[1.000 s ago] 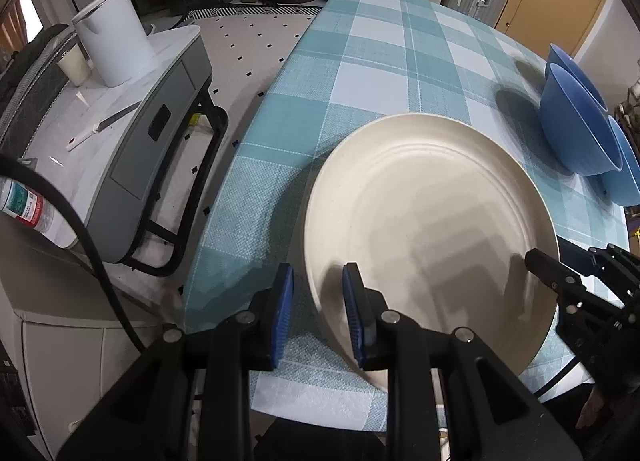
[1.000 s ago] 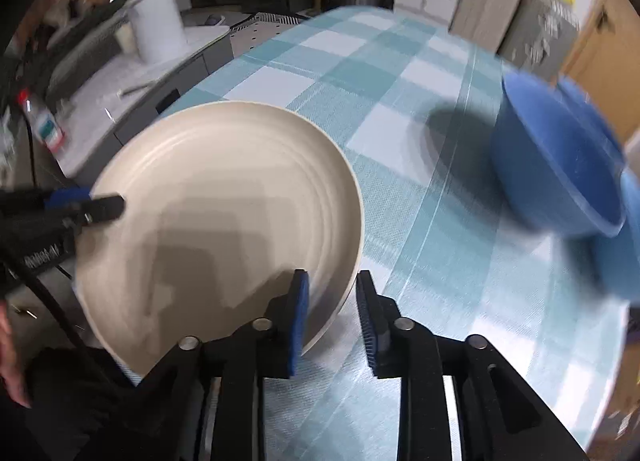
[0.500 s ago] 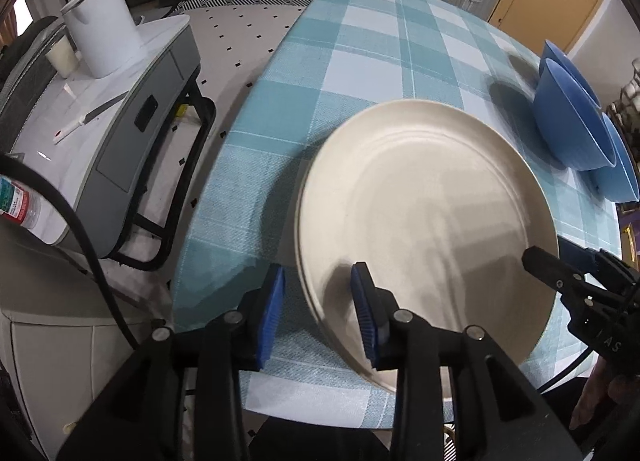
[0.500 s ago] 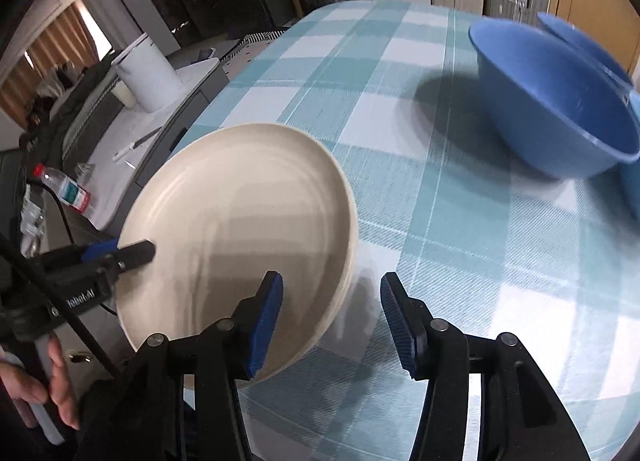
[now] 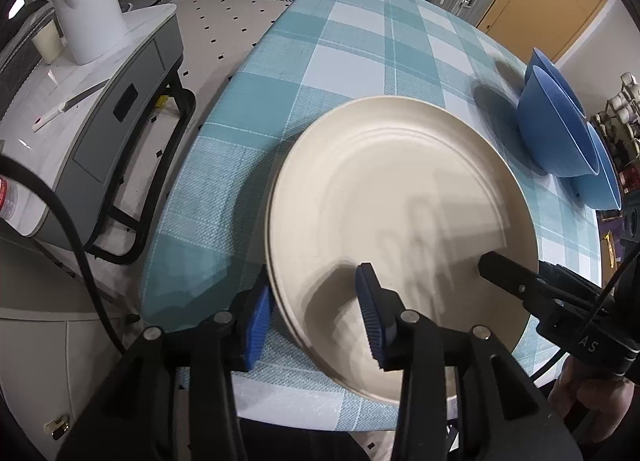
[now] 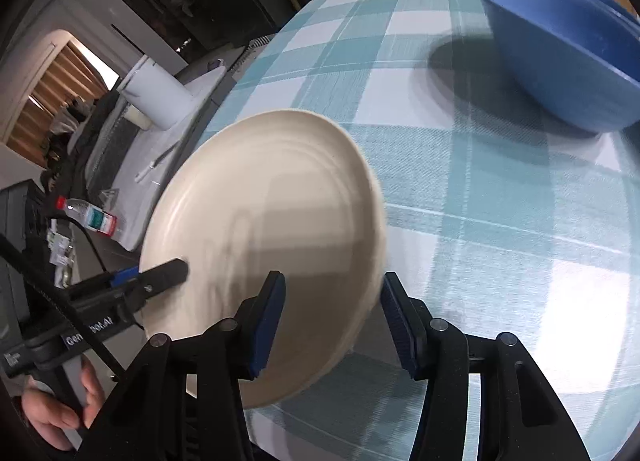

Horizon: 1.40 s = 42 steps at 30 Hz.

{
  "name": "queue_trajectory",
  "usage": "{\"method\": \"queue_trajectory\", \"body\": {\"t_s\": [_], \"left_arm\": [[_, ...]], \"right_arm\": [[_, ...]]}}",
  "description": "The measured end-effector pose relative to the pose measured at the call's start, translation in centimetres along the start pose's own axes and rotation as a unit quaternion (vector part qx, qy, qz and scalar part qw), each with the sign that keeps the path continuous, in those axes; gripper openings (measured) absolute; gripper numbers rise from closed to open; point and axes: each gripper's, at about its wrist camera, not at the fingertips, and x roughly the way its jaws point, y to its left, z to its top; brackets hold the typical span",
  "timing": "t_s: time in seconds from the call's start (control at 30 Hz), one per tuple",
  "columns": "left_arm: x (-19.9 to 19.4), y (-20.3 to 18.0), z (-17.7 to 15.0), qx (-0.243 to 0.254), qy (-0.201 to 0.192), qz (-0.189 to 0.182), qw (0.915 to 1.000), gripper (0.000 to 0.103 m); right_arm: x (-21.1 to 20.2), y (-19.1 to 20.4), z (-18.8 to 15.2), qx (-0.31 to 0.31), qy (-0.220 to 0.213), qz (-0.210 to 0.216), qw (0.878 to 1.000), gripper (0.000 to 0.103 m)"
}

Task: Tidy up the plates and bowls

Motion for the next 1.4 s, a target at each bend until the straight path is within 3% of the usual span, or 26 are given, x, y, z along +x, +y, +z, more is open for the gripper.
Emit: {"method": "queue_trajectory", "body": {"t_s": [0.2,0.37,0.67,0.93,1.13,1.23,1.3,1.4], "left_arm": [[0.2,-0.3,0.7,0.012,0.007,0.003,0.9999,0.040],[0.5,-1.4,1.3,0.032,-0.005,0.023,0.9992,0.041],[1.0,-1.5,2.4,0.029,-0.005,0.018,0.9994,0.042],[-0.3,-0.7,2.2,0.028,-0.030,0.047,0.9981,0.044],[-3.7,-1.6,2.0,0.036,-0.094,0.065,0.9928,0.046],[-5.3,-3.2,1.7,0.049,-0.124,0.060,0.9892,0.057],[-6.4,-5.0,1.3,0.063,-0.149,0.051,0.9855,0.070],[-7.9,-8.5,0.4,0.092,-0.202,0.043,0.9741,0.087]], "right_arm": [[0.1,-0.6,0.9,0.016,-0.006,-0.001,1.000,0.039],[0.2,-0.8,1.4,0.016,-0.014,-0.010,1.000,0.038],[0.0,-1.1,2.0,0.004,-0.020,-0.018,1.000,0.039],[-3.5,0.1,0.1,-0.048,-0.097,-0.043,0.993,0.060],[-8.0,-0.1,-2.5,-0.098,-0.174,-0.039,0.979,0.075],[-10.6,-1.0,-4.0,-0.111,-0.217,-0.037,0.969,0.082],[-12.0,-1.8,-4.6,-0.110,-0.239,-0.043,0.964,0.084],[-14.1,-3.4,-5.2,-0.097,-0.269,-0.056,0.957,0.084]]}}
